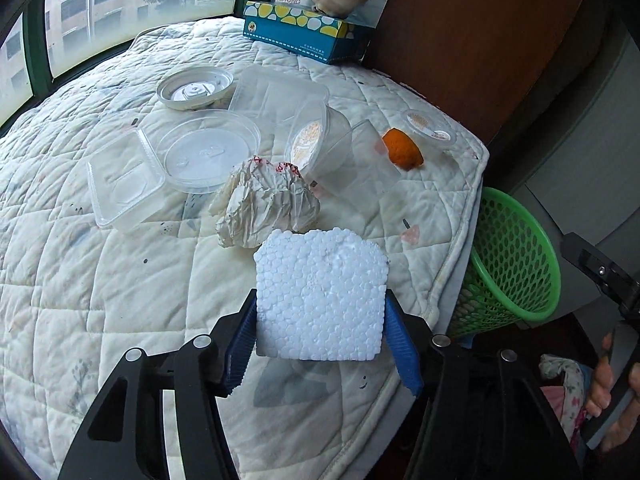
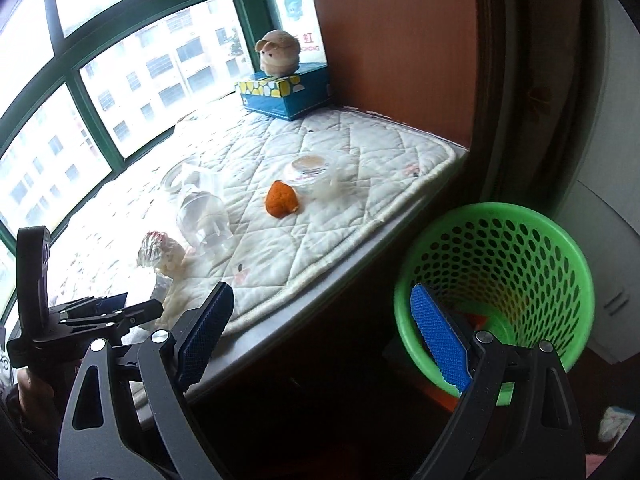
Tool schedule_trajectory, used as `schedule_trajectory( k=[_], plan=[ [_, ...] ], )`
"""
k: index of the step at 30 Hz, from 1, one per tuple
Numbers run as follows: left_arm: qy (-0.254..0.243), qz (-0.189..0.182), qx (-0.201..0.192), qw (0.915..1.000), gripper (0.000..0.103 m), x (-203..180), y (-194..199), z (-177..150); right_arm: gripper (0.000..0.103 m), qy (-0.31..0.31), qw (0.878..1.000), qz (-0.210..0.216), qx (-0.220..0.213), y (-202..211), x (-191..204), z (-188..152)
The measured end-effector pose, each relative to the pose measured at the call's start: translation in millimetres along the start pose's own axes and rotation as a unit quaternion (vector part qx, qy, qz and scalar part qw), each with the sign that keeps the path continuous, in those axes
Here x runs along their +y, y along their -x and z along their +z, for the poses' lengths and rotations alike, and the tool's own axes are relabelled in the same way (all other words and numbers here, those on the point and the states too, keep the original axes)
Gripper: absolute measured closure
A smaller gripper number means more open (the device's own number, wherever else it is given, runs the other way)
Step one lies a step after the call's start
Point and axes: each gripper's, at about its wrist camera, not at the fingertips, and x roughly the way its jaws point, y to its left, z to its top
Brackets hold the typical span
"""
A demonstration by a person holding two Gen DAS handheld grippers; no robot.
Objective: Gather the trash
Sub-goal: 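Release the orange wrapper into the basket, then grasp the white foam block with the left tool, then grasp a clear plastic cup with the right tool and carry it to the basket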
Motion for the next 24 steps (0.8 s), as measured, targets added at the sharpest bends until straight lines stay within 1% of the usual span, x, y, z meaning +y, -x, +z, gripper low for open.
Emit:
schedule_trajectory(
  k=[9,13,18,24],
  plan=[
    [0.002,0.002,-0.036,0.9993,0.046,18,44,-1,0.014,0.053,0.997,0.052,0.023,-43,51,18],
    [0.008,0.004,-0.045,0.9989,0.046,29,55,-1,0.014,0.074,0.994,0.074,0.042,-68,71,26],
    [0.020,0.004,-0.047,0.9987,0.046,40,58,-2,0.014,0.112,0.989,0.081,0.052,-92,92,34],
    [0.033,0.004,-0.045,0.9985,0.046,51,56,-4,0.014,0.140,0.984,0.084,0.073,-124,105,38]
  ],
)
